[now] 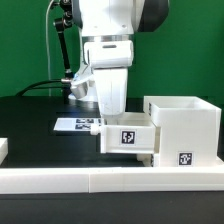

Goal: Assemble drawer

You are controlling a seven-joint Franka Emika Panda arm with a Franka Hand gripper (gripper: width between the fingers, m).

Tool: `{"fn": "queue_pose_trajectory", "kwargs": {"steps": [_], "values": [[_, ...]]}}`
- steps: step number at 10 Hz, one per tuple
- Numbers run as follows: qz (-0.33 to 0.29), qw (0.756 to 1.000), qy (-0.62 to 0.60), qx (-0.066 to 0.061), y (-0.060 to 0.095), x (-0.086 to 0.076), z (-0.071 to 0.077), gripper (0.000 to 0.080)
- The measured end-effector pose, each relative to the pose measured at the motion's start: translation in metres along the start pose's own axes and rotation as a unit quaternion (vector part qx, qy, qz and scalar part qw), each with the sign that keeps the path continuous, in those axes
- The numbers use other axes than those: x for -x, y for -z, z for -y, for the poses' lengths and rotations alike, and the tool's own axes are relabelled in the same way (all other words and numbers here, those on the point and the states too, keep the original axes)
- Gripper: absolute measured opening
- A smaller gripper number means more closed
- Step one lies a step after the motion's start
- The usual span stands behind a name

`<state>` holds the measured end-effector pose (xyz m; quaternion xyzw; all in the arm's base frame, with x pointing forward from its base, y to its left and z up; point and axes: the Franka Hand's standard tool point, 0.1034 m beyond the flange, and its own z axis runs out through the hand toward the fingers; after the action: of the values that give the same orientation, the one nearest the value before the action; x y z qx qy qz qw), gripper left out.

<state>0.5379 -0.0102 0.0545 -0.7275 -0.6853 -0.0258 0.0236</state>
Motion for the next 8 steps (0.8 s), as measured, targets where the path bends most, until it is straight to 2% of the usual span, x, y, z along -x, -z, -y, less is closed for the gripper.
{"fn": "queue_pose_trajectory", "kwargs": {"steps": [3,8], "values": [[0.000,1.000,0.000,0.000,0.000,0.000,0.000,0.0042],[-0.002,1.000,0.001,-0.001,-0.001,-0.012,0.001,0.0042]]}}
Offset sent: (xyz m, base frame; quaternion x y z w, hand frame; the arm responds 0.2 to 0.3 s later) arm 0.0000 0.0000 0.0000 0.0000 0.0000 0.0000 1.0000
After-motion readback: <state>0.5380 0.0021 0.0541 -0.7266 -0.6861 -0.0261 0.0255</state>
